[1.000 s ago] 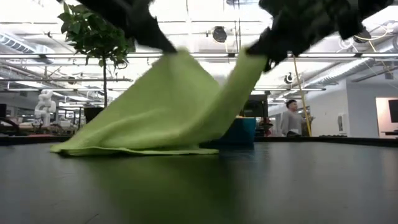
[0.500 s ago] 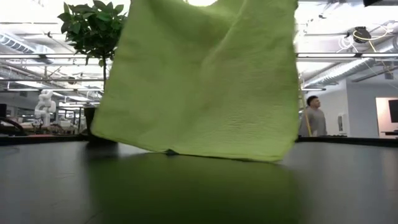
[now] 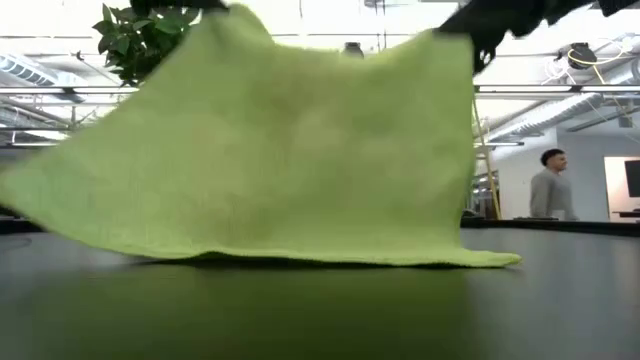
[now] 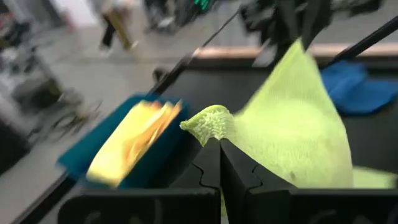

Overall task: Fold microfiber towels
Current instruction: Fold the green microfiber towel

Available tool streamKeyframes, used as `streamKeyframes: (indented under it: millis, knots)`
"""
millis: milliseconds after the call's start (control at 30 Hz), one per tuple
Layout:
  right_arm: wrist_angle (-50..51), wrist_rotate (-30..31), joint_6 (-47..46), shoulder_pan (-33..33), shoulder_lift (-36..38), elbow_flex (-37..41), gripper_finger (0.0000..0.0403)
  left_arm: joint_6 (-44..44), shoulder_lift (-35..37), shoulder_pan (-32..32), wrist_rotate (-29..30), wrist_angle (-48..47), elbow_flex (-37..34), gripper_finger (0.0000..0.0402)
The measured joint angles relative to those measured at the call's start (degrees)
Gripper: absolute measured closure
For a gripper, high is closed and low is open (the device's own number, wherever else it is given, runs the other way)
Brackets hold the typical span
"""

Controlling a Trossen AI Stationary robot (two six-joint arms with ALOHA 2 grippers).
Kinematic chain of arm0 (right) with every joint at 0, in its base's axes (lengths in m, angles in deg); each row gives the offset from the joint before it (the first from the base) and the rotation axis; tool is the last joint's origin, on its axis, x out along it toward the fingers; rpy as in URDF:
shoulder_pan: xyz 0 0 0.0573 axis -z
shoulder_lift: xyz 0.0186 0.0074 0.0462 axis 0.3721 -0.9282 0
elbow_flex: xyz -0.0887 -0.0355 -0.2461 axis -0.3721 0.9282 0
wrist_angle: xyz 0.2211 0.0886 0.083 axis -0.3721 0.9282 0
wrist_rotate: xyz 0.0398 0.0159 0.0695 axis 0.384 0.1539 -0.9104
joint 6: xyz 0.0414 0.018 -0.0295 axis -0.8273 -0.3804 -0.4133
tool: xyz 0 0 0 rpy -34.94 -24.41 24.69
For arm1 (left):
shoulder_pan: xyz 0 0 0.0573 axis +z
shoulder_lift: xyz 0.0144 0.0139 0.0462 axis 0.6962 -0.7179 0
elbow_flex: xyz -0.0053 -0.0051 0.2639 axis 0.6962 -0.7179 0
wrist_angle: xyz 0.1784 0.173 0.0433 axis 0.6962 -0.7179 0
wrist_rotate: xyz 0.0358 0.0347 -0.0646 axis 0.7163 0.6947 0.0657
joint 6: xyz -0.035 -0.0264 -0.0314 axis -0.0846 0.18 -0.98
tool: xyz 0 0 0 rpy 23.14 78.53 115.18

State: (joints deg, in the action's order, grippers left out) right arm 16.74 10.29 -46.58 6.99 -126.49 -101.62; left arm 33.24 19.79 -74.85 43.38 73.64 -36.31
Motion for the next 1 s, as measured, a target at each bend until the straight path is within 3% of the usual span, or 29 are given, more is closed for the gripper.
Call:
streamKeyframes:
  millis: [200, 433, 600, 767, 1000]
  knots:
    - [2.56, 3.73, 0.82, 6.08, 0.02, 1.62, 0.0403, -5.88, 0.0, 7.33, -2.6, -2.53, -6.2, 0.0401]
    - [-0.44, 4.23, 1.87, 12.49, -0.19, 7.03, 0.0403, -3.21, 0.0, 14.68, -9.79, 8.65, -15.23, 0.0401]
    - [-6.14, 3.96, 1.68, 12.81, -0.2, 12.03, 0.0403, 2.8, 0.0, 16.51, -12.82, 18.81, -21.1, 0.0401]
    - [-15.89, -0.24, 2.3, 11.4, -0.2, 17.03, 0.0403, 6.3, 0.0, 16.72, -13.6, 26.12, -25.78, 0.0401]
    - [-19.61, 4.16, 4.53, 13.04, -0.2, 19.59, 0.0403, 6.45, 0.0, 19.31, -15.62, 30.31, -29.26, 0.0401]
